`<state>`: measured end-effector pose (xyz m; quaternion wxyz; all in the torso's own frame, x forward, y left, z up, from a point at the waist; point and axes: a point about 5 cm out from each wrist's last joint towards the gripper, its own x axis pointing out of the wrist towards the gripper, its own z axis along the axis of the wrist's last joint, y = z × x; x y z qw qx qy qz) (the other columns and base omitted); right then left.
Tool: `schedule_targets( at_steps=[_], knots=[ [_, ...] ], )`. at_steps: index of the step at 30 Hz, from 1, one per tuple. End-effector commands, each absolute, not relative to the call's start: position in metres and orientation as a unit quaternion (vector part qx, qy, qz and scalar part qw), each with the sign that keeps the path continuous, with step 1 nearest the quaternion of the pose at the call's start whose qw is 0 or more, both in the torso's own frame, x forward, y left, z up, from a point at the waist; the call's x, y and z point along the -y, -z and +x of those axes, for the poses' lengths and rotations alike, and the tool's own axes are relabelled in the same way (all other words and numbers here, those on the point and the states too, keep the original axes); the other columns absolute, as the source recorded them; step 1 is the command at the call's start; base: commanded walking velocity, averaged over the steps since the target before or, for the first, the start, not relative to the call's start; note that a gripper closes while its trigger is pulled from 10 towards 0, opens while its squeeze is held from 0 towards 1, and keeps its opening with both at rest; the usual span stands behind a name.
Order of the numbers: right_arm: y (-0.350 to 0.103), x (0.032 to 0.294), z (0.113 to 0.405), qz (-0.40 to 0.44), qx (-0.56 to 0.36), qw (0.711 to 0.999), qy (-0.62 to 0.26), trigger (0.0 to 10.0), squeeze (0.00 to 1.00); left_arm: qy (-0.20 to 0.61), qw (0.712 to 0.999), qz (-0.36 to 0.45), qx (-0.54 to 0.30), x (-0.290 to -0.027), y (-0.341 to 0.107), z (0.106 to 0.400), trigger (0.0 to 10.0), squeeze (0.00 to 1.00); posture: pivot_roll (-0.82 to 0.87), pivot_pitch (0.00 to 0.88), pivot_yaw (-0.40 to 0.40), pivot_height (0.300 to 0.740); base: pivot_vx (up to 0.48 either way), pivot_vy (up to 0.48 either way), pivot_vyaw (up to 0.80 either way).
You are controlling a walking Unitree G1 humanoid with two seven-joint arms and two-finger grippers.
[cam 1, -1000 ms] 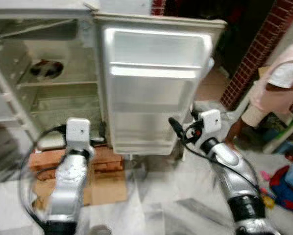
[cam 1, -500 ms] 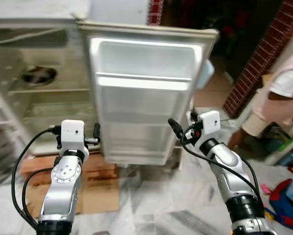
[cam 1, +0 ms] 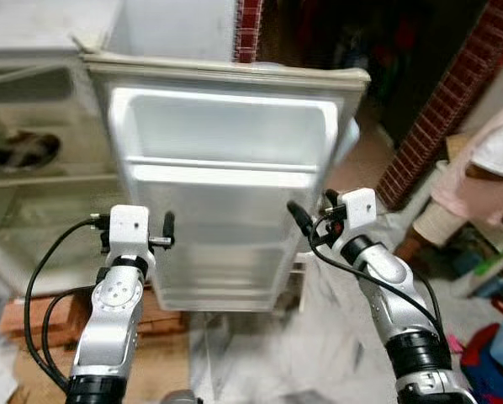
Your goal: Restocking fridge
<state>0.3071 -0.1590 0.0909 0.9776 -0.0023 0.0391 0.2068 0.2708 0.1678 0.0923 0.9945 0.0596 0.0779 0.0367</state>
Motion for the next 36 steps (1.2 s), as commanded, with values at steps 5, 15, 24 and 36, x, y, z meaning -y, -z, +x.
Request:
schedule_targets(
  at_steps=[5, 15, 24, 36],
  knots=[
    [-0.094, 0.170, 0.311, -0.012, -0.032, 0.979, -0.201, 10.0, 0.00, -0.079, 0.991, 0.028, -0.106, -0.176, -0.089, 0.260, 10.0, 0.00, 0.07, 0.000, -0.063, 0.740, 0.000, 0.000, 0.44],
    [-0.091, 0.168, 0.314, -0.016, -0.062, 0.960, -0.273, 10.0, 0.00, -0.046, 0.988, 0.029, -0.144, -0.173, -0.083, 0.256, 10.0, 0.00, 0.08, 0.000, -0.064, 0.740, 0.000, 0.000, 0.79],
    [-0.087, 0.170, 0.318, -0.028, -0.085, 0.948, -0.304, 10.0, 0.00, -0.060, 0.984, 0.050, -0.163, -0.180, -0.080, 0.251, 10.0, 0.00, 0.09, 0.000, -0.066, 0.740, 0.000, -0.143, 0.61],
    [-0.079, 0.176, 0.318, -0.044, -0.105, 0.947, -0.301, 10.0, 0.00, -0.069, 0.981, 0.053, -0.171, -0.183, -0.080, 0.249, 10.0, 0.00, 0.09, 0.000, -0.064, 0.740, 0.000, -0.303, 0.00]
  ],
)
